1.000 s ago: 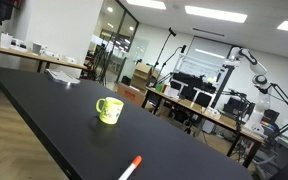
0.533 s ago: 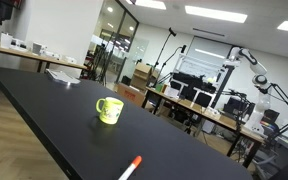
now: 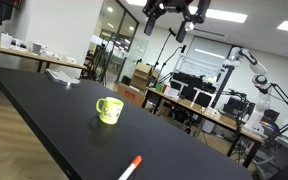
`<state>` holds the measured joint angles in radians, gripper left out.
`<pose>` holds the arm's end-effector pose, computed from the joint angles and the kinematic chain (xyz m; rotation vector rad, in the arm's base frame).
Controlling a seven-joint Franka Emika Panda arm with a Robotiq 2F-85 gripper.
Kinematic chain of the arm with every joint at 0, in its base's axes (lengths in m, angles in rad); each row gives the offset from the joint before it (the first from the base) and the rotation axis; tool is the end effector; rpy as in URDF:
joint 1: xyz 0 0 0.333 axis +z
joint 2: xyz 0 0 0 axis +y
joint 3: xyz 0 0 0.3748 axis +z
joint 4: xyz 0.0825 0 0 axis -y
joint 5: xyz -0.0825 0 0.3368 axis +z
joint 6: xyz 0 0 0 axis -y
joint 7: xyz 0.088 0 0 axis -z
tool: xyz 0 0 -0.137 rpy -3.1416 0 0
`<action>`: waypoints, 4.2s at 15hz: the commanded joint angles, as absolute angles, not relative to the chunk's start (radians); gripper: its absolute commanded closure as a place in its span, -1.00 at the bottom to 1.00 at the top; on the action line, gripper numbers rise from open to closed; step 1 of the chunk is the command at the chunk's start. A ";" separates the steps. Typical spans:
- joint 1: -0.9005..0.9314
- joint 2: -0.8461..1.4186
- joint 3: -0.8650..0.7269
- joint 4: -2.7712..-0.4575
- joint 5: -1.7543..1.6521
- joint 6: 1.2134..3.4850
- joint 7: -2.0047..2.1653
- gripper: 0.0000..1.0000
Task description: Put the orange marker in the yellow mug
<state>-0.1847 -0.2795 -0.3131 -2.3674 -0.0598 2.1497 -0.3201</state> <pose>0.3526 -0.2055 0.4839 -3.1211 0.2140 -0.0932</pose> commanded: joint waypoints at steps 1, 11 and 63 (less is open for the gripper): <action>-0.195 -0.054 -0.332 -2.188 -0.065 2.126 -0.432 -1.00; -0.268 0.224 -0.268 -2.108 -0.067 2.222 -0.498 -1.00; -0.409 0.595 -0.098 -1.813 0.438 2.001 -0.016 0.90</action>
<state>-0.3831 0.5928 -0.1137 -1.9277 0.3574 2.1611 -0.0812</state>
